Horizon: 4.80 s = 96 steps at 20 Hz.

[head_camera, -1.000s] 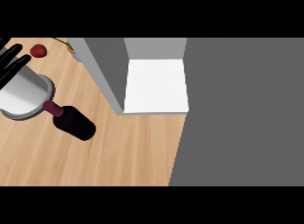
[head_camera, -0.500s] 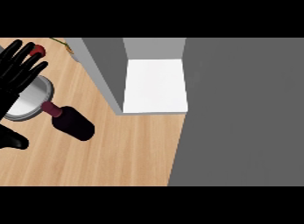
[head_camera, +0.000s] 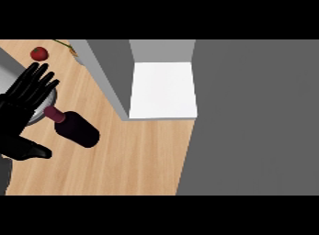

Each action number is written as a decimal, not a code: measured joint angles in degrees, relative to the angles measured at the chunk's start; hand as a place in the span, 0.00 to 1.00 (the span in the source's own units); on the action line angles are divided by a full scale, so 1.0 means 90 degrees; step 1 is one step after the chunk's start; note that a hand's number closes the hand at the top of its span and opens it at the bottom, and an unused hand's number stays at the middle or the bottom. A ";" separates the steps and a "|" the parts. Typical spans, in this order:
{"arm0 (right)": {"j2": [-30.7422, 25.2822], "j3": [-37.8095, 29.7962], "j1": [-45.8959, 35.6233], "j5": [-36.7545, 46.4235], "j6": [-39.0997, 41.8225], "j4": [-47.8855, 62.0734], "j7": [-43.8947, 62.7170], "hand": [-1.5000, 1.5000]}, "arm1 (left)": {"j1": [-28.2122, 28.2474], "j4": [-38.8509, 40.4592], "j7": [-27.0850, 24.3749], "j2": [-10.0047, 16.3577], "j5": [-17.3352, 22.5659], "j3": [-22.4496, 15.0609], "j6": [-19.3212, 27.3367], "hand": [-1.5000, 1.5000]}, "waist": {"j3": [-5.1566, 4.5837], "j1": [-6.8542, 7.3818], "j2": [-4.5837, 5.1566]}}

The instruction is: Pick up the wine, place it into the cabinet and close the cabinet

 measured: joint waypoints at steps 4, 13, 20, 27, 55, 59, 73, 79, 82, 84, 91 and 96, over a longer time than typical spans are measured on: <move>-0.0118 0.0104 -0.0102 0.0033 -0.0120 0.0000 0.0096 0.00 | 0.0073 0.0430 -0.0442 -0.0017 -0.0310 0.0021 -0.0165 0.00 | -0.0001 0.0000 -0.0003; -0.0337 0.0456 -0.0114 0.0127 -0.0473 0.0014 -0.0013 0.00 | 0.0057 0.1858 -0.1661 0.0151 -0.0939 0.0222 -0.0671 0.00 | -0.0003 -0.0039 0.0002; -0.0477 0.0560 -0.0319 0.0183 -0.0721 0.0007 0.0115 0.00 | -0.0109 0.2928 -0.2386 0.0233 -0.1409 0.0204 -0.0910 0.00 | -0.0006 -0.0056 0.0005; -0.0626 0.0573 -0.0436 0.0192 -0.0866 0.0026 0.0128 0.00 | -0.0457 0.4165 -0.3355 0.0177 -0.1969 0.0162 -0.0879 0.00 | -0.0005 -0.0057 0.0016; -0.1295 0.0854 -0.0532 0.0223 -0.1395 0.0041 -0.0080 0.00 | -0.1588 0.7638 -0.5195 0.0054 -0.2880 -0.0080 -0.1084 0.00 | -0.0011 -0.0107 0.0030; -0.1387 0.0882 -0.0501 0.0211 -0.1453 0.0038 -0.0152 0.00 | -0.1759 0.7791 -0.5214 0.0011 -0.2738 0.0037 -0.1124 1.00 | -0.0010 -0.0114 0.0027; -0.1684 0.1167 -0.0104 0.0210 -0.1755 0.0044 -0.0690 0.00 | -0.1403 0.7353 -0.6246 -0.0340 -0.2822 -0.0042 -0.0192 1.00 | 0.0025 -0.0024 -0.0029; -0.1779 0.1087 -0.0090 0.0191 -0.1833 0.0055 -0.0672 0.00 | -0.0759 0.6318 -0.6625 -0.0837 -0.2705 -0.0115 0.0433 1.00 | 0.0049 0.0072 -0.0061; -0.1878 0.0973 -0.0084 0.0168 -0.1837 0.0038 -0.0686 0.00 | -0.0435 0.5836 -0.6591 -0.1008 -0.2687 -0.0279 0.0403 1.00 | 0.0050 0.0086 -0.0066; -0.1933 0.0979 -0.0005 0.0157 -0.1872 0.0026 -0.0767 0.00 | -0.0229 0.5507 -0.6398 -0.1113 -0.2632 -0.0406 0.0288 1.00 | 0.0044 0.0085 -0.0067; -0.2113 0.0937 0.0139 0.0124 -0.1906 0.0012 -0.0957 0.00 | 0.0465 0.4001 -0.5545 -0.1702 -0.2486 -0.0979 0.0353 1.00 | 0.0022 0.0097 -0.0046; -0.2209 0.0896 0.0152 0.0103 -0.1934 0.0003 -0.1007 0.00 | 0.0991 0.2644 -0.4689 -0.1906 -0.2265 -0.1492 0.0467 1.00 | 0.0016 0.0096 -0.0041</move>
